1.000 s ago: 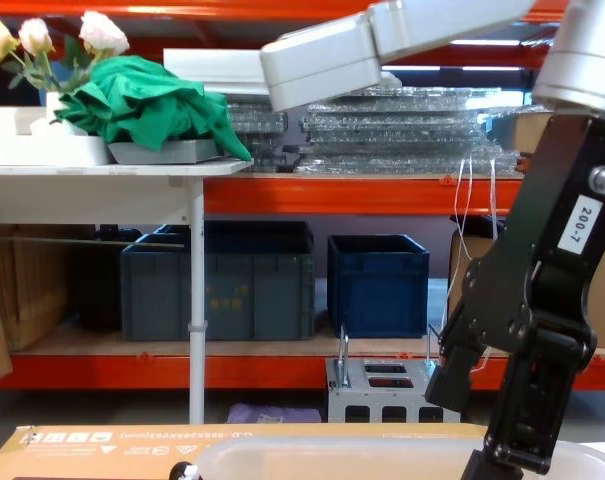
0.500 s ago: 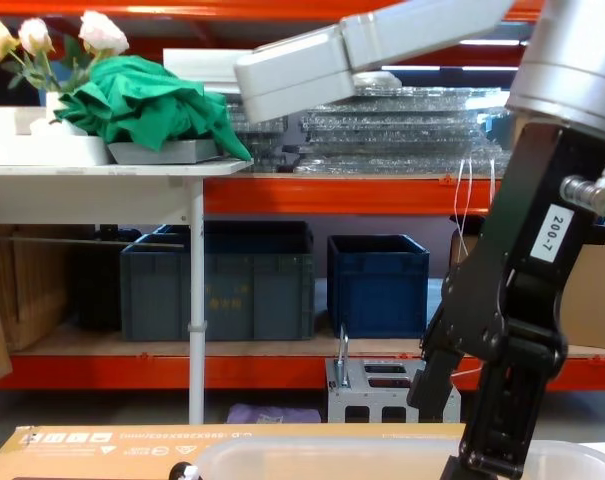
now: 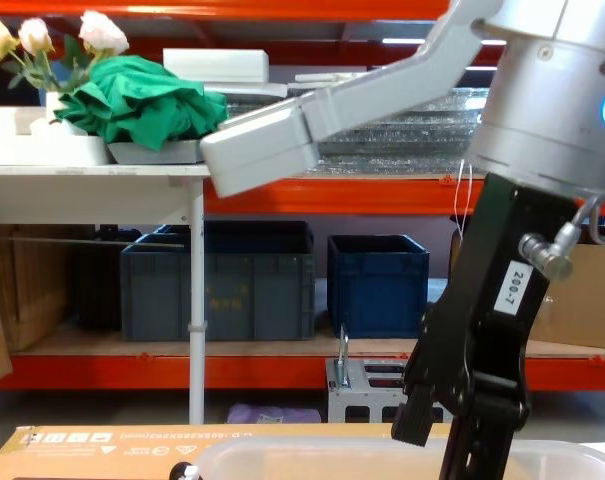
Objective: Use one hand to grasp the basket and place it at the designated location.
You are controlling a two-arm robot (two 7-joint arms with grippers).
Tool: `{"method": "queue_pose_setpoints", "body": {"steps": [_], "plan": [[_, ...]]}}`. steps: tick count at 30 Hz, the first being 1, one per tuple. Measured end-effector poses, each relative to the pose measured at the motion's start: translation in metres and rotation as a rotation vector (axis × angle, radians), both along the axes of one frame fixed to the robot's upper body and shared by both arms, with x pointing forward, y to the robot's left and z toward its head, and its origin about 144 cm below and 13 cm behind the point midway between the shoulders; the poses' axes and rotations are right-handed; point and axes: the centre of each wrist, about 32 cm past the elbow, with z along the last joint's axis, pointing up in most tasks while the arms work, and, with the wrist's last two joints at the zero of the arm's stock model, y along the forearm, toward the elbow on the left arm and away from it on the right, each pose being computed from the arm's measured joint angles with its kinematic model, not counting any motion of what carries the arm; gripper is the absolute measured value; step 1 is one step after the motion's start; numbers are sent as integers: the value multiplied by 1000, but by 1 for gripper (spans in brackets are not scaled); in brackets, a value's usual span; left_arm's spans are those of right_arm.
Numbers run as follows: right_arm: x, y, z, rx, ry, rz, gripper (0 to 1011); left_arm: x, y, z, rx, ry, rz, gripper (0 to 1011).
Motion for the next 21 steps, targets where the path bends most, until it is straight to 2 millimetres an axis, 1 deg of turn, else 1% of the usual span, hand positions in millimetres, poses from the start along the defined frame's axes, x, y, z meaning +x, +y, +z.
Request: {"method": "queue_pose_setpoints", "body": {"steps": [13, 21], "plan": [[1, 1, -15, -34, -15, -2, 1000, 0, 0, 0, 0, 0, 0, 0], [1, 3, -21, -53, -18, -3, 1000, 0, 0, 0, 0, 0, 0, 0]]}}
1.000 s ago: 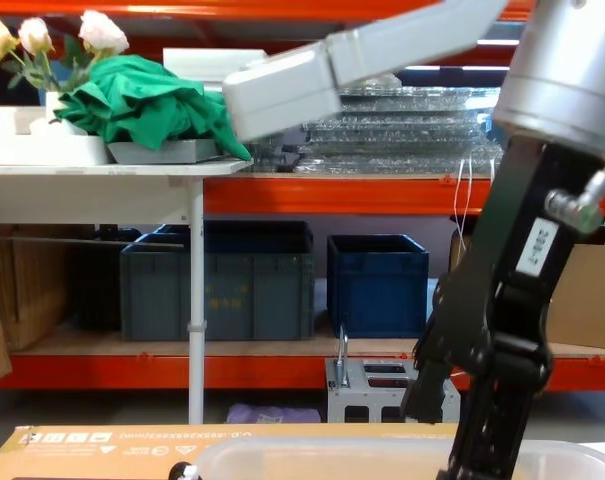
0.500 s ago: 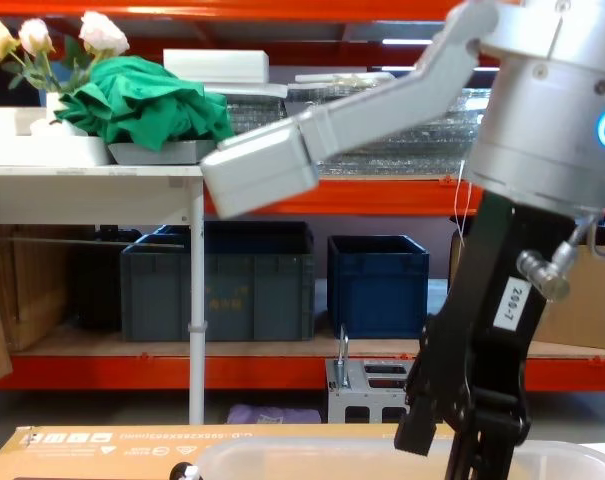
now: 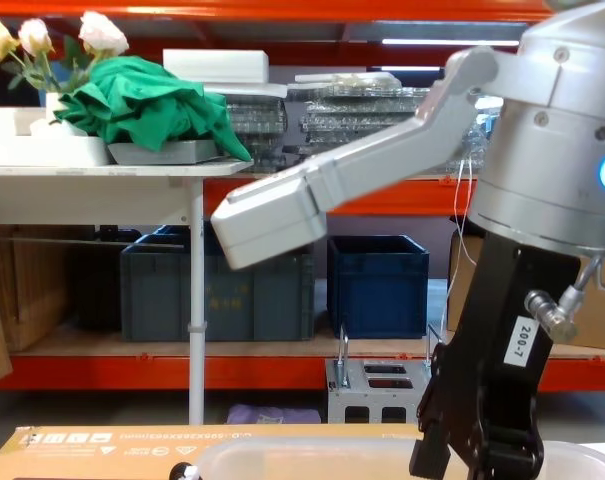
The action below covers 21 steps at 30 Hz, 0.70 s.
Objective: Use one hand to grasp the basket and place it at the designated location.
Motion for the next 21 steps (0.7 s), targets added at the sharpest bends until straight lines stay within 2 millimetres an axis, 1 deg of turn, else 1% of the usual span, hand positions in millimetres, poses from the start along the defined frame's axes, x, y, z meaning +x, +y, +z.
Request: {"method": "queue_pose_setpoints", "body": {"steps": [18, 21], "plan": [[-1, 1, -4, -20, 1, -2, 1000, 0, 0, 0, 0, 0, 0, 0], [0, 2, -4, -23, 3, -2, 961, 0, 0, 0, 0, 0, 0, 0]]}}
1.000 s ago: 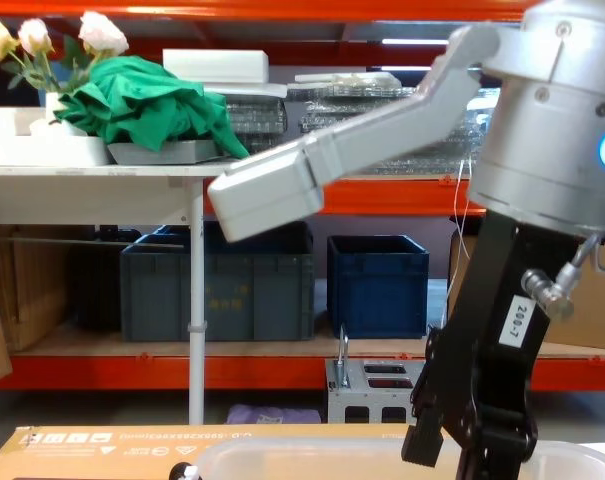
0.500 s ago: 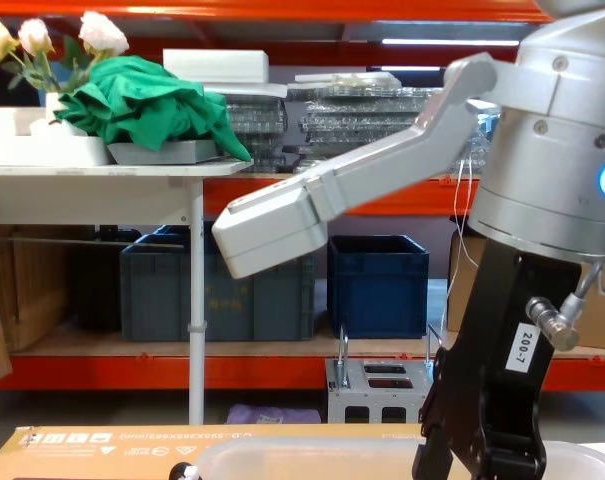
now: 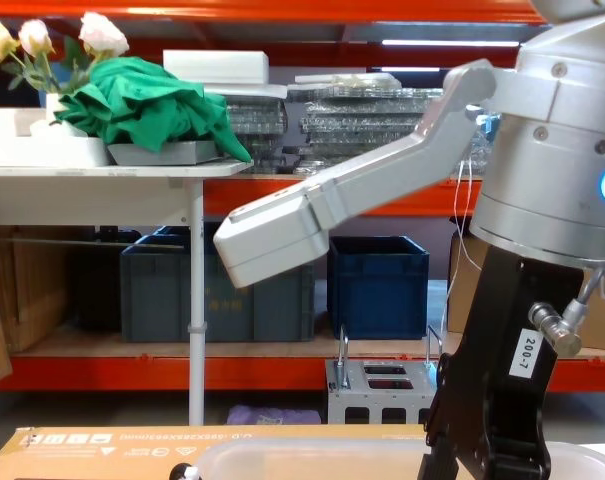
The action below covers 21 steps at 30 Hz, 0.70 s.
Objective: Use one hand to grasp the basket and place it at the designated location.
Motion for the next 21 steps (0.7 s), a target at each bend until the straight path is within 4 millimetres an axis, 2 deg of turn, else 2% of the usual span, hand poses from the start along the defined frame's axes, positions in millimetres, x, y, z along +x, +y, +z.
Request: {"method": "queue_pose_setpoints", "body": {"steps": [12, 13, 16, 17, 19, 20, 21], "plan": [[2, -2, 0, 10, 6, 0, 642, 0, 0, 0, 0, 0, 0, 0], [2, -2, 0, 10, 7, 0, 572, 0, 0, 0, 0, 0, 0, 0], [3, -3, 0, 11, 9, -4, 510, 0, 0, 0, 0, 0, 0, 0], [4, -3, 0, 12, 11, -6, 449, 0, 0, 0, 0, 0, 0, 0], [4, -3, 0, 13, 12, -8, 388, 0, 0, 0, 0, 0, 0, 0], [5, -3, 0, 13, 13, -8, 388, 0, 0, 0, 0, 0, 0, 0], [5, -3, 0, 13, 13, -9, 323, 0, 0, 0, 0, 0, 0, 0]]}}
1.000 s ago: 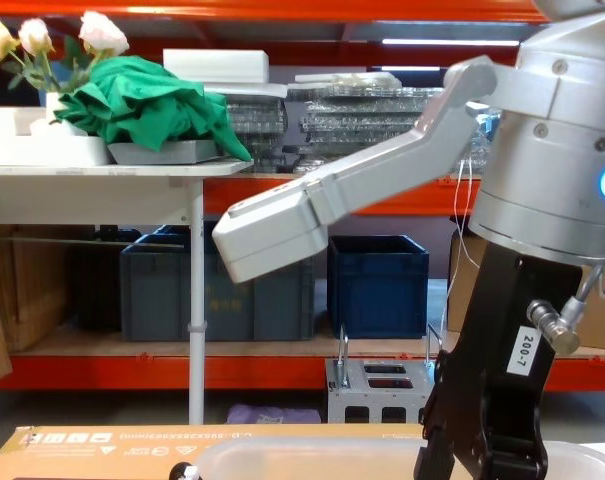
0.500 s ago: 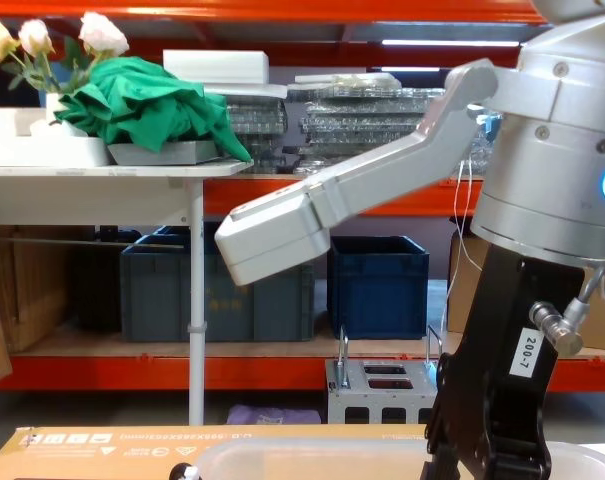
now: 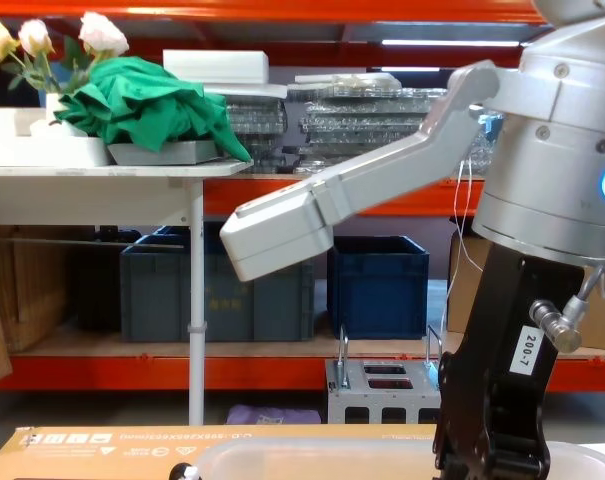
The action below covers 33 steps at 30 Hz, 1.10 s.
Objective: Use one hand to grasp the basket and place it at the designated location.
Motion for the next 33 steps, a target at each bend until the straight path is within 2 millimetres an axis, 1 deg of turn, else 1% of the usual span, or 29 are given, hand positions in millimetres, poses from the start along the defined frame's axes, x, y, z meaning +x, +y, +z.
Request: {"method": "queue_pose_setpoints", "body": {"steps": [2, 5, 26, 33], "plan": [[0, 0, 0, 0, 1, 0, 252, 0, 0, 0, 0, 0, 0, 0], [0, 0, 0, 1, 2, 0, 235, 0, 0, 0, 0, 0, 0, 0], [6, -2, 1, 13, 15, -18, 235, 0, 0, 0, 0, 0, 0, 0], [10, -6, 10, 40, 21, -32, 234, 0, 0, 0, 0, 0, 0, 0]]}}
